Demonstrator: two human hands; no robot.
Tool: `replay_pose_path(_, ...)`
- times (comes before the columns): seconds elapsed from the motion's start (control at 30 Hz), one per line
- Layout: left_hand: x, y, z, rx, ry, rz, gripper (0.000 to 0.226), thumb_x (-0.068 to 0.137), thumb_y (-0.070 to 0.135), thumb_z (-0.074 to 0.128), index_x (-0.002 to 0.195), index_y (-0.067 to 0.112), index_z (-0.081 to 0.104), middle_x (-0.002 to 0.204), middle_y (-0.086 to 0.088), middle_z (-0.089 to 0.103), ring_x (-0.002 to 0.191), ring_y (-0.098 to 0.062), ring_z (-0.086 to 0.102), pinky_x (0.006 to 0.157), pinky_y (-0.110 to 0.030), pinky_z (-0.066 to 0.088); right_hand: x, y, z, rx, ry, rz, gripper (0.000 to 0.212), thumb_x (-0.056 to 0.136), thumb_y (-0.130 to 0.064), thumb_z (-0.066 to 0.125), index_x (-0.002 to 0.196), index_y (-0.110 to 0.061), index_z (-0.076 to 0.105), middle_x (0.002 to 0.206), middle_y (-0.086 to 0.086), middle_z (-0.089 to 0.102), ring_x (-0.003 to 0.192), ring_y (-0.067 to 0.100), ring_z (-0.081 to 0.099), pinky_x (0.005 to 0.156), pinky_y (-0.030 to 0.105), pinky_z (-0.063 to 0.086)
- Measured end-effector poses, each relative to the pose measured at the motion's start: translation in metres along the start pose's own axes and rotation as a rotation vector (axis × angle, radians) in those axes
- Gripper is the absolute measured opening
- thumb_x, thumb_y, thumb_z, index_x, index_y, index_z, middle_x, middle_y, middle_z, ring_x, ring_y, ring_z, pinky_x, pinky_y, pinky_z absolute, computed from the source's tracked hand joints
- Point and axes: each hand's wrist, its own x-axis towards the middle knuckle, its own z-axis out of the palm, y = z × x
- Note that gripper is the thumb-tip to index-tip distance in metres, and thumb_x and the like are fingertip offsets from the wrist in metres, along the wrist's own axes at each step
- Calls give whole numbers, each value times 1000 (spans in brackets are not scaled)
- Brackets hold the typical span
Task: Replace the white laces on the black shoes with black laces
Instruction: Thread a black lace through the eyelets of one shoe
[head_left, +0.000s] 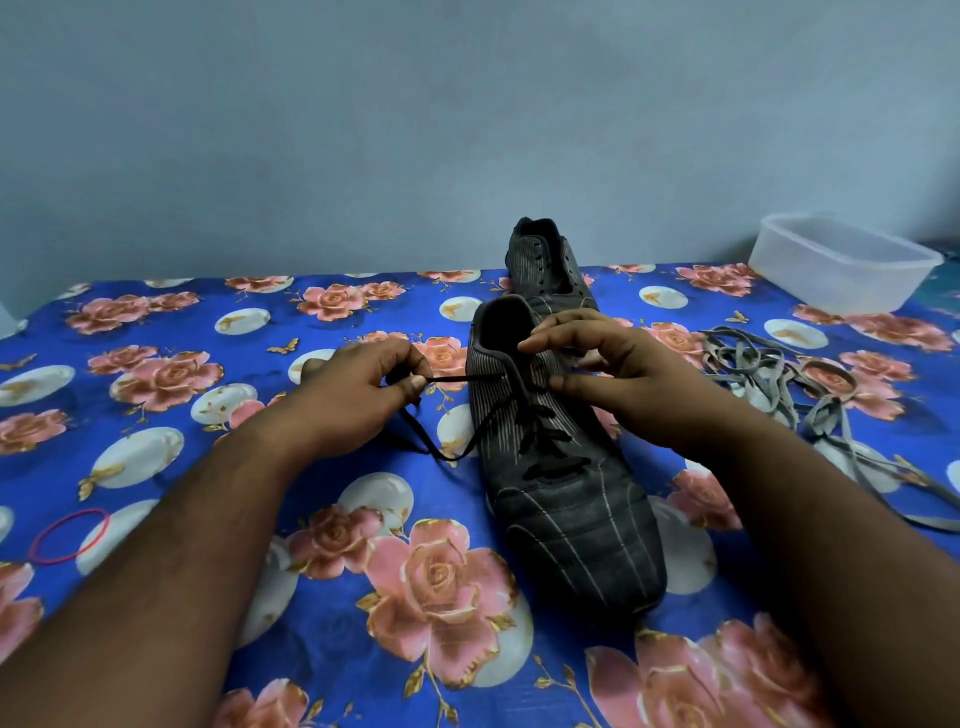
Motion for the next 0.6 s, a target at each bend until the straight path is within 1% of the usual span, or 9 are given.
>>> replay_pose_path(0.07, 1, -1, 1, -20, 14, -15, 17, 102, 27, 56, 89, 38, 59, 89, 17, 67, 99, -8, 63, 99, -50, 45, 0, 1, -1, 10, 10, 6, 37, 94, 1, 66, 121, -24, 70, 129, -8, 58, 126, 2, 54, 101, 13, 40)
replay_pose_path(0.1, 2, -1, 2, -52, 23, -19, 16, 103, 26, 55, 91, 36, 58, 90, 15, 66, 100, -10, 62, 99, -49, 45, 0, 1, -1, 9, 15, 6, 37, 94, 0, 66, 121, -24, 70, 128, -8, 58, 126, 3, 54, 101, 15, 41)
replay_pose_path(0.13, 2, 1, 3, -62, 38, -24, 14, 103, 25, 54, 93, 34, 58, 90, 15, 64, 97, -8, 60, 97, -45, 43, 0, 1, -1, 5, 17, 2, 36, 94, 0, 66, 121, -24, 70, 128, -8, 59, 126, 3, 54, 102, 16, 41)
replay_pose_path(0.2, 2, 4, 4, 23, 79, -39, 11, 104, 26, 51, 97, 33, 57, 90, 18, 59, 93, -7, 51, 90, -37, 32, 1, 1, -1, -1, 20, -3, 34, 94, -2, 67, 120, -24, 70, 127, -7, 59, 126, 4, 54, 102, 18, 42)
replay_pose_path(0.23, 2, 5, 4, 96, 106, -47, 10, 104, 28, 50, 99, 32, 57, 92, 18, 59, 96, -9, 49, 88, -35, 25, 1, 0, -1, -1, 21, -4, 33, 94, -3, 67, 120, -24, 70, 127, -7, 59, 126, 4, 54, 102, 18, 42)
replay_pose_path(0.27, 2, 6, 4, 168, 131, -61, 10, 104, 29, 49, 101, 33, 58, 95, 18, 60, 102, -12, 48, 89, -35, 22, 1, 0, -1, 0, 21, -5, 33, 94, -4, 68, 120, -23, 70, 127, -7, 59, 126, 4, 54, 102, 17, 42)
replay_pose_path(0.37, 2, 4, 2, 376, 218, -145, 15, 103, 31, 46, 106, 35, 60, 111, 11, 65, 118, -22, 49, 98, -46, 29, 0, -1, 0, 2, 23, -1, 32, 94, -6, 68, 120, -23, 70, 127, -7, 59, 125, 4, 54, 100, 15, 41)
replay_pose_path(0.47, 3, 2, -5, 478, 340, -258, 24, 103, 31, 42, 113, 30, 63, 123, 2, 64, 121, -27, 48, 94, -47, 30, 0, 0, 0, 11, 24, 1, 31, 94, -8, 69, 120, -25, 70, 126, -9, 59, 125, 6, 55, 101, 18, 41)
replay_pose_path(0.6, 3, -4, -7, 528, 383, -259, 22, 104, 29, 41, 110, 27, 62, 120, -1, 62, 118, -29, 48, 86, -44, 25, 0, -1, 0, 0, 18, 8, 31, 94, -9, 69, 120, -26, 70, 128, -10, 58, 126, 3, 54, 100, 14, 39)
